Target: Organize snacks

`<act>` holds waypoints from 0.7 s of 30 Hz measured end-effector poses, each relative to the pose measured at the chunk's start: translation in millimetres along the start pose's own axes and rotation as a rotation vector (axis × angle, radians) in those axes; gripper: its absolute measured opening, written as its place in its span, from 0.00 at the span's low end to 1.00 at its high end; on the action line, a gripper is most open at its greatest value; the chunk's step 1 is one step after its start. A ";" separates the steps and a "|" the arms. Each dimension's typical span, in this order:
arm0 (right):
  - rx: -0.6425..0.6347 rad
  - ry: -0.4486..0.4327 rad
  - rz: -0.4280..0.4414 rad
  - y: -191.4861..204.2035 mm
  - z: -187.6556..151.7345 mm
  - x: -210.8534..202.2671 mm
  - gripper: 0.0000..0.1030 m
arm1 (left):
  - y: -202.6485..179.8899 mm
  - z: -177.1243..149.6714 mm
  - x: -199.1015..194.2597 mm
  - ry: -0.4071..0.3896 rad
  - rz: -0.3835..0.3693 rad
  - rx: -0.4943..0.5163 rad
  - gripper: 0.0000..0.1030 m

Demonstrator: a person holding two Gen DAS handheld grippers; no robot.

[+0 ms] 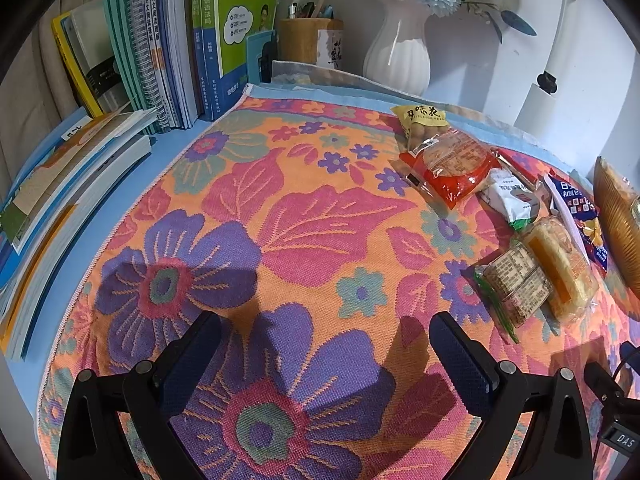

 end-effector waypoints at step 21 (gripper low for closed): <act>0.000 0.001 0.000 0.0 -0.1 0.0 1.00 | 0.9 0.2 0.2 -0.002 -0.001 -0.006 1.00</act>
Point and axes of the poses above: each gripper's, at about its wrist camera, not at the fingertips, and x roughly the way its jaws point, y to its left, z to its top, the point moved 6 cm from there along x, roughly the way its jaws point, and after that the axes turned 6 degrees about y, right-handed, at the moved point
